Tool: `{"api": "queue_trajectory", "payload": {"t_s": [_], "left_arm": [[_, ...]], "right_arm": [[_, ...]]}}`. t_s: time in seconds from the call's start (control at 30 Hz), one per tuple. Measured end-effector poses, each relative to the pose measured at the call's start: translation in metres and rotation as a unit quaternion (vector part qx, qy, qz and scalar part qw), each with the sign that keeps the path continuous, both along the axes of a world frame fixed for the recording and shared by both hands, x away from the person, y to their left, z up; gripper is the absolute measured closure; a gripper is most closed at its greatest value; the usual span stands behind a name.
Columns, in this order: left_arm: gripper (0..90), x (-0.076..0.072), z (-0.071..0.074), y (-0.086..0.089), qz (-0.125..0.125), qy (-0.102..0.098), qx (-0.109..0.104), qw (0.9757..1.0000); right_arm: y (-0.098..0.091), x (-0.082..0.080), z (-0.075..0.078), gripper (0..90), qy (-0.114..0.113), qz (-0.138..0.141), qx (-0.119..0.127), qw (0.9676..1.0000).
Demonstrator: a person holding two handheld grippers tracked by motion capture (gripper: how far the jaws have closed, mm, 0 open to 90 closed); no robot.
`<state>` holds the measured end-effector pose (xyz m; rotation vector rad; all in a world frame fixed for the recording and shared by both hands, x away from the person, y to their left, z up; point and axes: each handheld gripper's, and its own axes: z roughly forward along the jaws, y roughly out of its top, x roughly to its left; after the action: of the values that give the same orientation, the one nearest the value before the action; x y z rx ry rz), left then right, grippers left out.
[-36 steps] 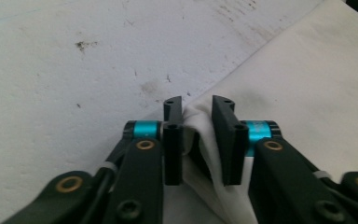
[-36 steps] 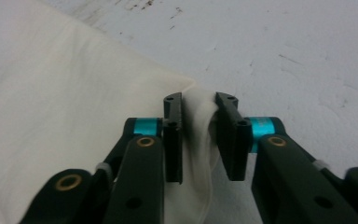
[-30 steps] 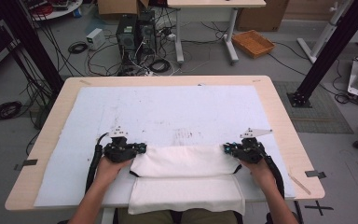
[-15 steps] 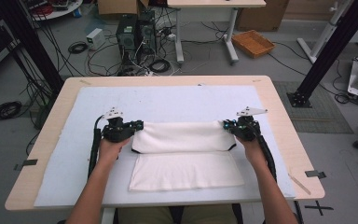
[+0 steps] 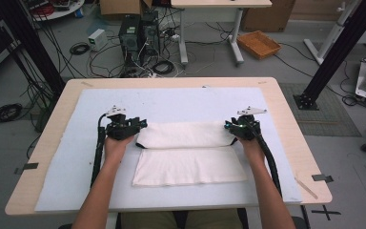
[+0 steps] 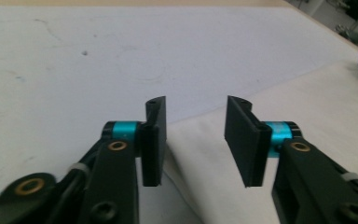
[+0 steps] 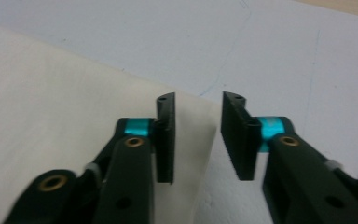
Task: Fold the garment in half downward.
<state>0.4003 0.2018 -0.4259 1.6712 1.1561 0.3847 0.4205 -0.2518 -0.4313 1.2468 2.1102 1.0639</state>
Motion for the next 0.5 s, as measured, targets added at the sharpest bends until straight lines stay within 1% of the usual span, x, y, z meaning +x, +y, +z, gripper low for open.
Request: {"api": "queue_trajectory", "payload": {"t_s": [0.03, 0.07, 0.1, 0.13, 0.17, 0.2, 0.27, 0.33, 0.4, 0.43, 0.47, 0.5], "left_arm": [[58.2, -0.005, 0.002, 0.002, -0.001, -0.003, 0.001, 1.0], [57.5, -0.009, 0.003, 0.003, -0.005, -0.006, 0.001, 1.0], [55.4, -0.014, 0.003, 0.005, -0.011, -0.005, -0.001, 0.9999], [53.2, -0.018, 0.002, 0.006, -0.017, -0.003, -0.002, 0.9998], [51.8, -0.022, 0.001, 0.006, -0.021, 0.001, -0.003, 0.9998], [49.6, -0.025, -0.002, 0.006, -0.028, 0.006, -0.003, 0.9996], [47.5, -0.029, -0.006, 0.006, -0.032, 0.012, 0.0, 0.9994], [47.6, -0.032, -0.01, 0.004, -0.032, 0.018, 0.006, 0.9993], [48.2, -0.033, -0.013, 0.002, -0.035, 0.027, 0.011, 0.999], [49.4, -0.034, -0.016, 0.002, -0.036, 0.032, 0.01, 0.9988], [52.2, -0.036, -0.018, 0.002, -0.04, 0.034, 0.009, 0.9986], [53.4, -0.037, -0.02, 0.002, -0.042, 0.037, 0.007, 0.9984]], "right_arm": [[-0.002, -0.004, 0.003, 58.1, -0.008, -0.001, -0.001, 1.0], [-0.004, -0.008, 0.007, 52.9, -0.019, -0.001, -0.003, 0.9998], [-0.006, -0.012, 0.011, 47.6, -0.024, -0.002, -0.002, 0.9997], [-0.009, -0.016, 0.013, 44.1, -0.024, 0.002, 0.005, 0.9997], [-0.012, -0.02, 0.015, 41.1, -0.02, 0.006, 0.017, 0.9997], [-0.015, -0.023, 0.017, 37.2, -0.017, 0.009, 0.022, 0.9996], [-0.018, -0.029, 0.016, 31.6, -0.008, 0.016, 0.027, 0.9995], [-0.018, -0.033, 0.014, 31.2, -0.006, 0.019, 0.021, 0.9996], [-0.018, -0.037, 0.01, 31.1, -0.007, 0.019, 0.011, 0.9997], [-0.018, -0.038, 0.007, 31.8, -0.003, 0.017, 0.009, 0.9998], [-0.018, -0.039, 0.004, 36.7, 0.002, 0.015, 0.008, 0.9999], [-0.019, -0.04, 0.001, 47.7, 0.007, 0.02, 0.008, 0.9997]]}}
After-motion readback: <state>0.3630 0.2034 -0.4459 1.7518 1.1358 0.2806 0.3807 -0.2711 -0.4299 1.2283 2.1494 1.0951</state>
